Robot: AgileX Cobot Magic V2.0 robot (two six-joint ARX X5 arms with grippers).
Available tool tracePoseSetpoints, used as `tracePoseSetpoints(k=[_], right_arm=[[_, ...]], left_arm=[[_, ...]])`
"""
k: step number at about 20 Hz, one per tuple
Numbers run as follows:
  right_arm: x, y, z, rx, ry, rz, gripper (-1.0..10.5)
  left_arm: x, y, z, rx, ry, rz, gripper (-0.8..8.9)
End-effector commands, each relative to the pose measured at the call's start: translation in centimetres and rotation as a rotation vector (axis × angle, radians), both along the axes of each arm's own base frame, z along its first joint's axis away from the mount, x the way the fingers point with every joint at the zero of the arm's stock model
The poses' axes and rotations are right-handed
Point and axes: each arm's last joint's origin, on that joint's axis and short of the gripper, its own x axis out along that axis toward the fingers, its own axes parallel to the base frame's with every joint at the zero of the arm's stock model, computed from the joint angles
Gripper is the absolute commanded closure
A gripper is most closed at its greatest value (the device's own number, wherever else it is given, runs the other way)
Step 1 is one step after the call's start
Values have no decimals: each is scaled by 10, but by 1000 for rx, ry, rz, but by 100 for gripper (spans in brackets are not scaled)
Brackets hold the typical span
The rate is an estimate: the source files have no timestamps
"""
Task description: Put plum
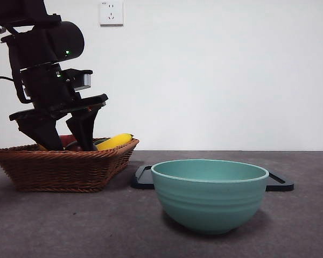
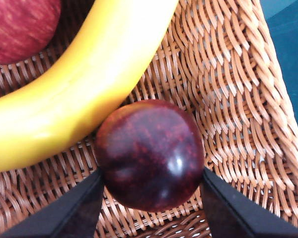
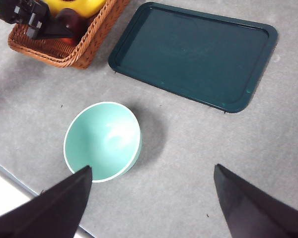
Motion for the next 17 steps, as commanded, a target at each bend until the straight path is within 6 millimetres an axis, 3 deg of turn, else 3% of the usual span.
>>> tracePoseSetpoints(k=[1,6,12,14,17], right_arm=[[1,1,6,5,-22,5,555],[1,1,6,5,-22,5,555],[1,1,6,5,-22,5,555],[1,1,6,5,-22,5,555],[1,1,6,6,-22,5,555]], left_arm=[[1,-2,13,-15,-41,-6,578],[-19,1,56,-66,-150,-21,578],[-75,-7,115,-193,-235,-160,578],[-95,-17,125,-230,-236,-236,578],[-112,-37,125,-232,-205,-330,578]])
